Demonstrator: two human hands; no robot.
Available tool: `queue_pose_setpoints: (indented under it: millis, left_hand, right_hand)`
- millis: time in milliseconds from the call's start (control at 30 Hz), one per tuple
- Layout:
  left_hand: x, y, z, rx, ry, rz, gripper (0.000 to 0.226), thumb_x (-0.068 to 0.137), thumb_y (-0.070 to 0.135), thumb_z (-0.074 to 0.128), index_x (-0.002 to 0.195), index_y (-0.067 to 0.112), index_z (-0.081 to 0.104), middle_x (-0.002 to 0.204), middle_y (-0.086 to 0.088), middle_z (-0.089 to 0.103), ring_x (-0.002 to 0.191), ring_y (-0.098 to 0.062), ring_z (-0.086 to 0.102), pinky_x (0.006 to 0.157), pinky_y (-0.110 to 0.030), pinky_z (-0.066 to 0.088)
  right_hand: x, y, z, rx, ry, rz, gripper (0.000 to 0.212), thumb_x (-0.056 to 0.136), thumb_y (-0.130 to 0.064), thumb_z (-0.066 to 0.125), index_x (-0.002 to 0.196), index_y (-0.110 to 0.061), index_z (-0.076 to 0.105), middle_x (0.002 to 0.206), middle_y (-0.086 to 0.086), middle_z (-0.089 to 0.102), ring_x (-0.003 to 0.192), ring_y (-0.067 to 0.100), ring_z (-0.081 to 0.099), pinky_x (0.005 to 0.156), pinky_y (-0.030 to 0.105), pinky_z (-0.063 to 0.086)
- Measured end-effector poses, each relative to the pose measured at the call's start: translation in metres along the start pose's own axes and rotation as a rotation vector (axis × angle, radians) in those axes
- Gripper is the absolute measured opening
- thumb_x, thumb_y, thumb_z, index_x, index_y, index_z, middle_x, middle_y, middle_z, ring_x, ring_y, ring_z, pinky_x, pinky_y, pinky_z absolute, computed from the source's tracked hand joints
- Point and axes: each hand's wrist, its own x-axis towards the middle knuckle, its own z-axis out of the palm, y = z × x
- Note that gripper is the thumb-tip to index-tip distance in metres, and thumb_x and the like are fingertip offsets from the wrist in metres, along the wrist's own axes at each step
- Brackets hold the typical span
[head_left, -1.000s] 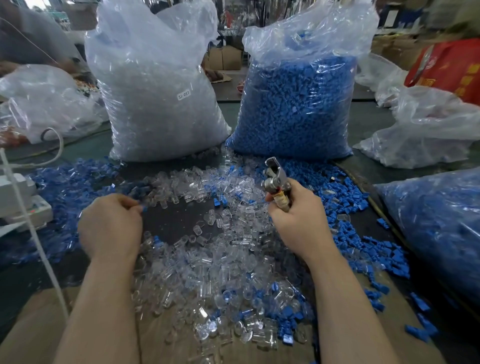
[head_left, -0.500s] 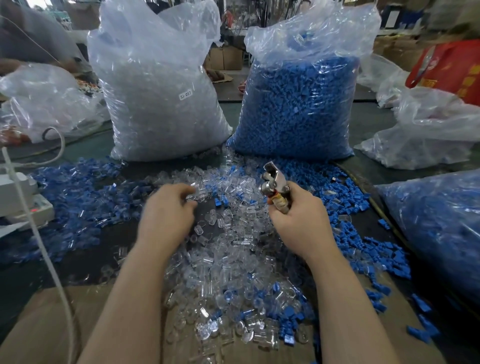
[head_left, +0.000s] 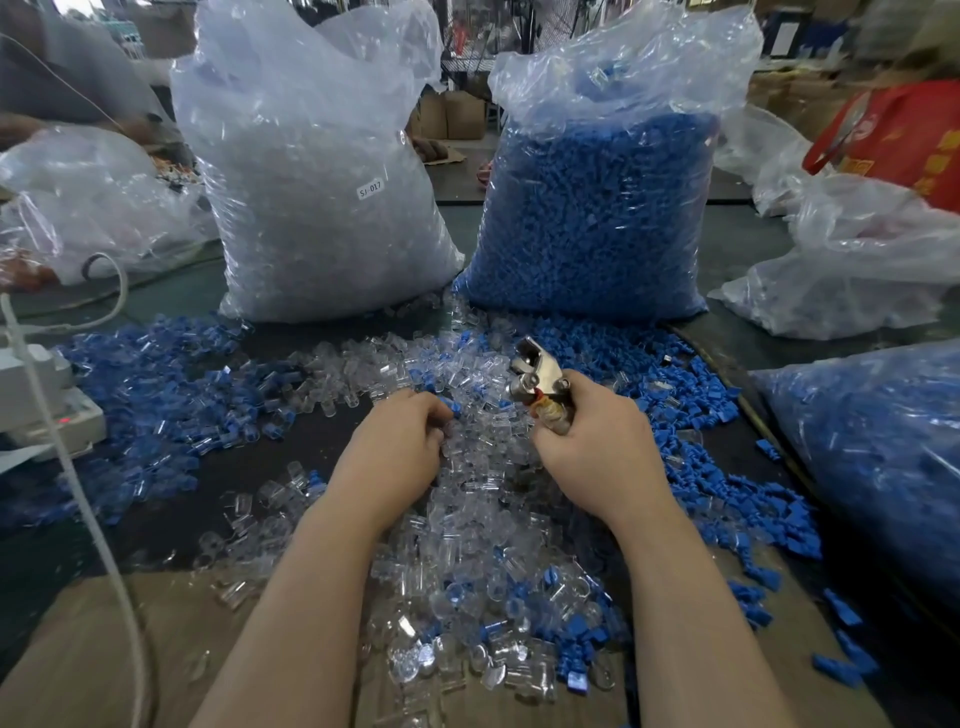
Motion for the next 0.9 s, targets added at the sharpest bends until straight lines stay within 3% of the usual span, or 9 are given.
queue_pose_setpoints:
  millis: [67, 133, 300, 367, 467, 667, 800, 900]
  left_hand:
    - [-0.001, 0.000, -0.002, -0.075, 0.020, -0.032, 0.014, 0.093, 0.016, 0.060, 0.096, 0.029, 0.064, 0.098, 0.010, 0.063, 0.084, -0.005, 0.058, 0.069, -0.021, 0.046]
    - [-0.001, 0.000, -0.003, -0.111, 0.043, -0.068, 0.013, 0.089, 0.019, 0.067, 0.086, 0.030, 0.062, 0.087, 0.013, 0.064, 0.076, 0.001, 0.057, 0.063, -0.018, 0.044]
    - [-0.002, 0.003, -0.003, -0.118, 0.081, -0.112, 0.019, 0.085, 0.025, 0.074, 0.085, 0.028, 0.055, 0.084, 0.011, 0.060, 0.075, -0.003, 0.055, 0.063, -0.026, 0.045]
    - [-0.002, 0.004, -0.003, -0.077, 0.064, -0.081, 0.015, 0.087, 0.024, 0.071, 0.095, 0.027, 0.059, 0.095, 0.008, 0.061, 0.082, -0.007, 0.056, 0.074, -0.029, 0.047]
    - [-0.001, 0.006, -0.002, 0.025, 0.029, -0.045, 0.025, 0.091, 0.024, 0.065, 0.116, 0.029, 0.067, 0.110, 0.003, 0.060, 0.097, -0.017, 0.058, 0.088, -0.035, 0.051]
    - [-0.003, 0.008, -0.002, 0.077, 0.088, -0.063, 0.015, 0.090, 0.019, 0.064, 0.091, 0.031, 0.072, 0.096, 0.009, 0.067, 0.084, -0.011, 0.061, 0.076, -0.029, 0.053]
    - [-0.006, 0.012, -0.008, -0.351, 0.120, -0.129, 0.019, 0.089, 0.016, 0.069, 0.094, 0.034, 0.072, 0.086, 0.015, 0.070, 0.075, -0.006, 0.067, 0.071, -0.024, 0.054]
    - [-0.006, 0.020, -0.014, -0.622, 0.108, -0.114, 0.023, 0.091, 0.014, 0.066, 0.100, 0.034, 0.073, 0.080, 0.010, 0.072, 0.047, -0.005, 0.055, 0.048, -0.018, 0.046]
  right_hand:
    - [0.000, 0.000, 0.000, 0.002, -0.004, 0.004, 0.015, 0.082, -0.022, 0.058, 0.073, -0.026, 0.047, 0.059, -0.009, 0.054, 0.057, 0.010, 0.049, 0.050, 0.028, 0.028]
    - [0.000, 0.001, 0.000, 0.005, -0.006, 0.004, 0.014, 0.081, -0.023, 0.058, 0.073, -0.026, 0.048, 0.059, -0.008, 0.055, 0.057, 0.010, 0.050, 0.050, 0.028, 0.028]
    - [0.000, 0.001, 0.001, -0.001, -0.007, 0.007, 0.010, 0.081, -0.023, 0.058, 0.075, -0.025, 0.050, 0.060, -0.008, 0.056, 0.058, 0.010, 0.050, 0.050, 0.028, 0.030]
    - [0.000, 0.002, 0.001, -0.003, -0.008, 0.005, 0.008, 0.081, -0.024, 0.058, 0.077, -0.026, 0.051, 0.061, -0.009, 0.056, 0.058, 0.009, 0.050, 0.050, 0.028, 0.031]
    - [0.000, 0.002, 0.001, -0.010, -0.014, -0.005, 0.003, 0.078, -0.029, 0.054, 0.078, -0.027, 0.052, 0.061, -0.010, 0.056, 0.058, 0.008, 0.050, 0.049, 0.027, 0.031]
    - [0.000, 0.002, 0.002, -0.008, -0.011, -0.005, 0.005, 0.080, -0.026, 0.057, 0.085, -0.024, 0.059, 0.062, -0.009, 0.059, 0.059, 0.009, 0.052, 0.051, 0.028, 0.034]
    - [0.001, 0.002, 0.002, 0.008, -0.003, -0.005, 0.007, 0.080, -0.026, 0.058, 0.077, -0.027, 0.053, 0.060, -0.010, 0.056, 0.058, 0.009, 0.051, 0.051, 0.028, 0.031]
    - [0.002, -0.001, 0.003, 0.033, 0.017, 0.005, 0.009, 0.082, -0.026, 0.061, 0.076, -0.026, 0.054, 0.062, -0.009, 0.059, 0.061, 0.011, 0.054, 0.054, 0.031, 0.041]
